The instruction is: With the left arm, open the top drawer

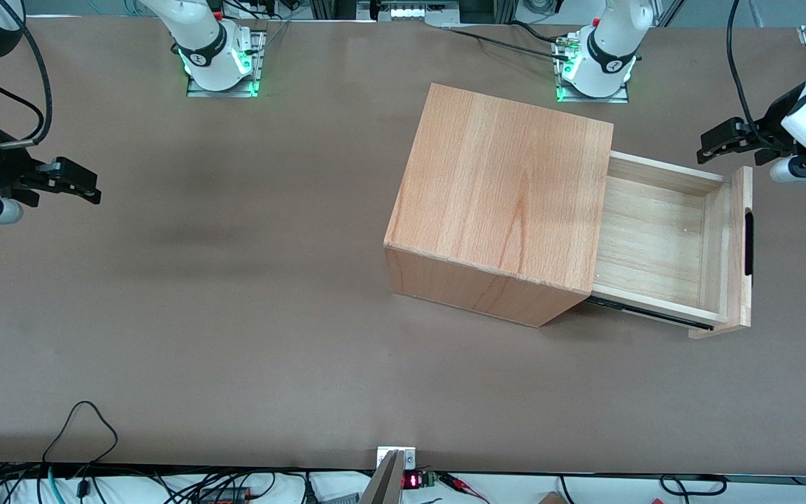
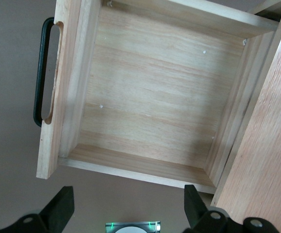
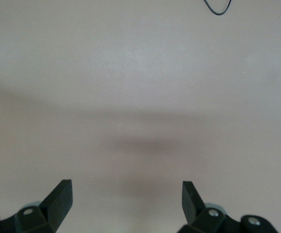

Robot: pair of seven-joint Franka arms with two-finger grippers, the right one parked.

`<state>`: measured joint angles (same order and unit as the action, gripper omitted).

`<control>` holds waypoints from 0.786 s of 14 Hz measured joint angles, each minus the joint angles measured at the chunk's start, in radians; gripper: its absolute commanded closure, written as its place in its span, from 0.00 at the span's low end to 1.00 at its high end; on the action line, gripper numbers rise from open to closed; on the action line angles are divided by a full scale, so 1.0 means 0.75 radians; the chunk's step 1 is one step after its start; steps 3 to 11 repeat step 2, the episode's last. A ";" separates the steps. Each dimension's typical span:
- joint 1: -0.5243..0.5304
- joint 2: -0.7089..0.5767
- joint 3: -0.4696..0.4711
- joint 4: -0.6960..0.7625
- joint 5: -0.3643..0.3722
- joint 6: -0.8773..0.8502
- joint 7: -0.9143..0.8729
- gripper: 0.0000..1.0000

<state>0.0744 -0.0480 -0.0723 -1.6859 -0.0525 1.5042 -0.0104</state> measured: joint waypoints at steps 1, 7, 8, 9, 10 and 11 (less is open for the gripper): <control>0.000 0.000 0.000 0.001 0.000 -0.006 0.000 0.00; 0.000 0.000 0.000 0.001 0.000 -0.008 0.000 0.00; 0.000 0.000 0.000 0.001 0.000 -0.008 0.000 0.00; 0.000 0.000 0.000 0.001 0.000 -0.008 0.000 0.00; 0.000 0.000 0.000 0.001 0.000 -0.008 0.000 0.00; 0.000 0.000 0.000 0.001 0.000 -0.008 0.000 0.00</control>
